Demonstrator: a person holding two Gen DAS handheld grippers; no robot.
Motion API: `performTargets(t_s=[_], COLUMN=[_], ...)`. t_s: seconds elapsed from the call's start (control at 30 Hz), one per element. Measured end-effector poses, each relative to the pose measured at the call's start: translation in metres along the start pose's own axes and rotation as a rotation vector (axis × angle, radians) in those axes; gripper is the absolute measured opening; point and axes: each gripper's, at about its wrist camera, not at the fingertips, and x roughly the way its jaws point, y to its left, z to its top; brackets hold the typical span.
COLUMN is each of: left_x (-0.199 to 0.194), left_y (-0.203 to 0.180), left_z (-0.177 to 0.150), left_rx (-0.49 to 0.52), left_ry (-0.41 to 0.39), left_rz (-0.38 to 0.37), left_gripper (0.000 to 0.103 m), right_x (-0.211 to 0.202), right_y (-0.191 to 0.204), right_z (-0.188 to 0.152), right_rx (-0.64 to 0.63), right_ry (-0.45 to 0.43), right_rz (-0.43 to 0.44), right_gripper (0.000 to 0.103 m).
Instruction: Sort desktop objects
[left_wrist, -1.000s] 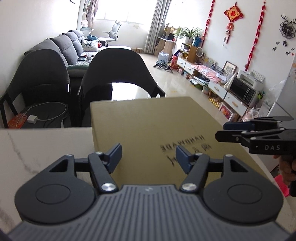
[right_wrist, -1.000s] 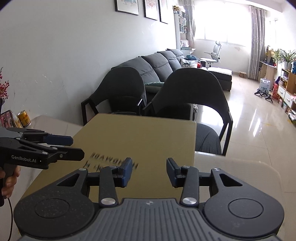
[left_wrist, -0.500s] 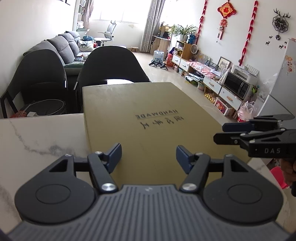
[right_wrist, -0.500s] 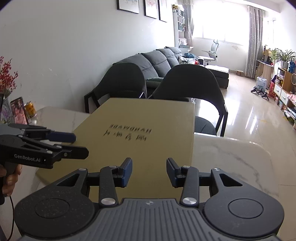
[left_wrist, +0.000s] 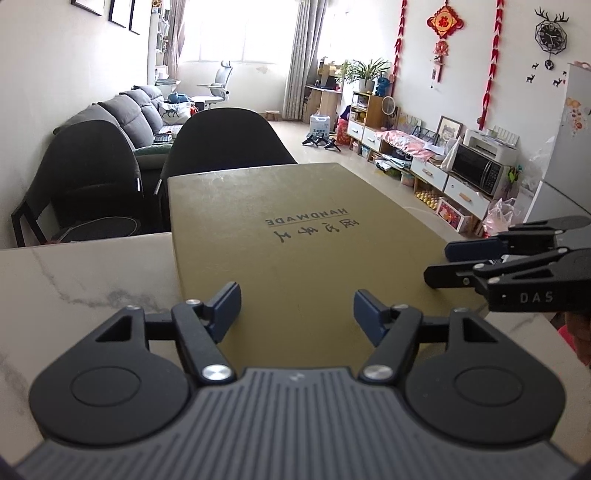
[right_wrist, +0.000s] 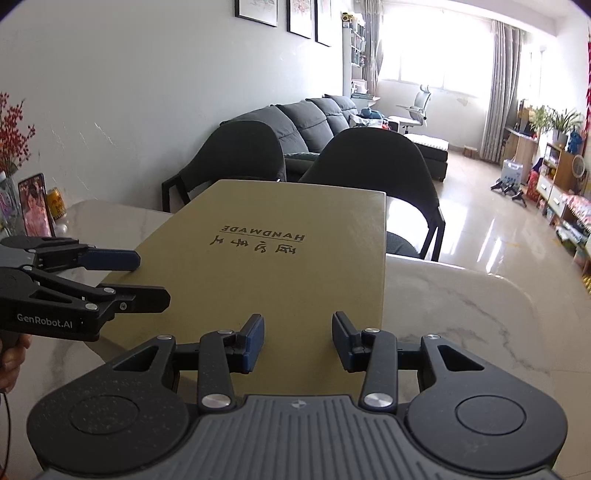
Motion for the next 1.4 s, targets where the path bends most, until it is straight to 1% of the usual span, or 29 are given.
performTargets(t_s=[0.03, 0.07, 0.1, 0.13, 0.17, 0.23, 0.33, 0.4, 0.53, 0.67, 0.77, 0.83, 0.97, 1.0, 1.13, 1.27, 1.4], left_x=[0.0, 0.0, -0.003, -0.008, -0.011, -0.016, -0.026, -0.035, -0.049, -0.06, -0.067, -0.071, -0.082, -0.084, -0.09, -0.099, -0.1], left_y=[0.001, 0.002, 0.001, 0.0, -0.002, -0.005, -0.012, -0.015, -0.02, -0.023, -0.027, -0.029, -0.032, -0.034, -0.045, -0.051, -0.062], left_z=[0.002, 0.004, 0.003, 0.002, 0.0, 0.001, -0.001, -0.005, -0.011, -0.018, -0.023, -0.027, -0.033, -0.034, -0.037, -0.042, -0.045], left_rx=[-0.013, -0.032, -0.046, -0.057, -0.058, -0.042, -0.029, -0.04, -0.083, -0.137, -0.148, -0.162, -0.203, -0.203, -0.178, -0.187, -0.166], left_ry=[0.003, 0.008, 0.007, 0.002, -0.005, -0.015, -0.032, -0.045, -0.049, -0.046, -0.04, -0.033, -0.023, -0.019, 0.012, 0.013, 0.071], left_rz=[-0.003, -0.008, -0.006, -0.001, 0.009, 0.047, 0.105, 0.133, 0.164, 0.183, 0.232, 0.25, 0.224, 0.232, 0.317, 0.319, 0.373], left_gripper=[0.076, 0.081, 0.09, 0.093, 0.094, 0.103, 0.103, 0.103, 0.103, 0.103, 0.103, 0.103, 0.103, 0.103, 0.103, 0.103, 0.103], right_x=[0.0, -0.001, -0.004, -0.007, -0.012, -0.019, -0.033, -0.043, -0.063, -0.079, -0.088, -0.094, -0.106, -0.108, -0.118, -0.13, -0.145], right_y=[0.002, 0.003, 0.004, 0.004, 0.006, 0.007, 0.009, 0.01, 0.016, 0.024, 0.029, 0.032, 0.038, 0.039, 0.045, 0.048, 0.054], right_z=[0.0, 0.0, 0.0, -0.001, -0.002, -0.002, -0.004, -0.005, -0.011, -0.022, -0.032, -0.038, -0.051, -0.054, -0.065, -0.074, -0.084], right_rx=[0.001, 0.007, 0.013, 0.019, 0.019, 0.014, 0.009, 0.015, 0.024, 0.031, 0.05, 0.066, 0.102, 0.108, 0.134, 0.179, 0.228], right_ry=[0.0, -0.002, -0.015, -0.029, -0.049, -0.07, -0.099, -0.118, -0.153, -0.16, -0.155, -0.152, -0.153, -0.155, -0.149, -0.123, -0.112], right_rz=[-0.011, -0.018, -0.018, -0.018, -0.02, -0.029, -0.052, -0.068, -0.104, -0.121, -0.135, -0.149, -0.168, -0.172, -0.205, -0.201, -0.231], right_gripper=[0.046, 0.054, 0.058, 0.066, 0.071, 0.075, 0.083, 0.089, 0.101, 0.102, 0.102, 0.102, 0.103, 0.103, 0.103, 0.103, 0.103])
